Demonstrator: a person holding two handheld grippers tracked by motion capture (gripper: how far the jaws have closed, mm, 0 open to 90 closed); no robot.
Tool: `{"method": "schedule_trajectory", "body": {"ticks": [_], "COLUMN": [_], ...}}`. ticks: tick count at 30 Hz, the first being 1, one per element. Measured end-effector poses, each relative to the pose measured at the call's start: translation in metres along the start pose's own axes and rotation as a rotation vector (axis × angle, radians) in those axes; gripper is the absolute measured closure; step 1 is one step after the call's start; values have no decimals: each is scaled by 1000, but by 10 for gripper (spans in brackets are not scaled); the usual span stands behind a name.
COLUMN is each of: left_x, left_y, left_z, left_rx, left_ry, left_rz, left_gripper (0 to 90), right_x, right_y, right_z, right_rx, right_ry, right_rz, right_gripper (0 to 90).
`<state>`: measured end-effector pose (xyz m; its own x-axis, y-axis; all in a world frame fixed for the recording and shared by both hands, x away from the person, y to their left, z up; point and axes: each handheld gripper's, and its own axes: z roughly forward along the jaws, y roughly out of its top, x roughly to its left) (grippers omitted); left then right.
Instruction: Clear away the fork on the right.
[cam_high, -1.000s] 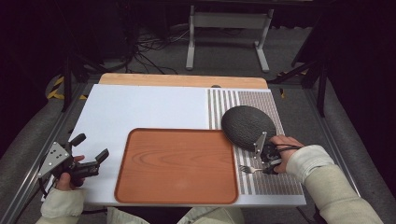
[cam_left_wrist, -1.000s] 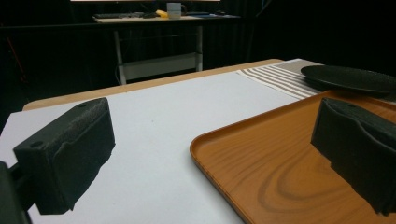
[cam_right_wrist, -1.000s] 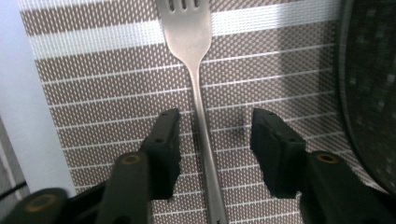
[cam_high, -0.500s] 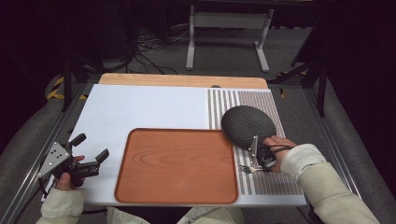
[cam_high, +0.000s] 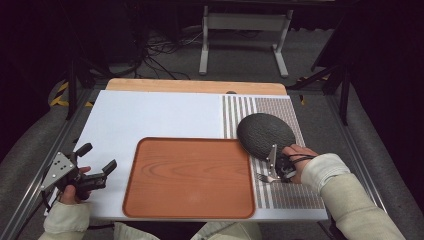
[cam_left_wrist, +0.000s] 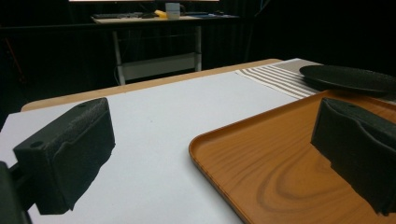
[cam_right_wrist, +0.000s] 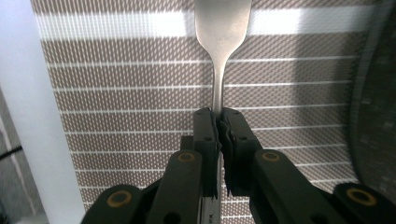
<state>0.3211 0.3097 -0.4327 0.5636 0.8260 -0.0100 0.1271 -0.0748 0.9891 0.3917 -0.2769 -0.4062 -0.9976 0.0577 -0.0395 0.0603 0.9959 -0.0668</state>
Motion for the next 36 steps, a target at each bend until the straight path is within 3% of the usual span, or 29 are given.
{"method": "schedule_trajectory", "body": {"ticks": [12,21,26,32,36], "left_x": [0,0,0,0,0], "left_y": [0,1,1,1,1], "left_z": [-1,-1,-1,-1,-1], "left_rx": [-1,-3,-5,-7,-9], "left_ry": [2,4,4,5,5], "left_rz": [8,8,5,4,4], "left_gripper": [0,0,0,0,0], "right_x": [2,6,9,9,8], "right_y": [-4,1,15,34,53], "right_z": [-45,-76,-87,-95,-99], "right_rx": [-153,-291,-355,-385,-404], "right_ry": [-138,-210,-196,-166,-118], "right_rz": [91,227,297,370,468], "right_gripper": [848,848,848,848,848]}}
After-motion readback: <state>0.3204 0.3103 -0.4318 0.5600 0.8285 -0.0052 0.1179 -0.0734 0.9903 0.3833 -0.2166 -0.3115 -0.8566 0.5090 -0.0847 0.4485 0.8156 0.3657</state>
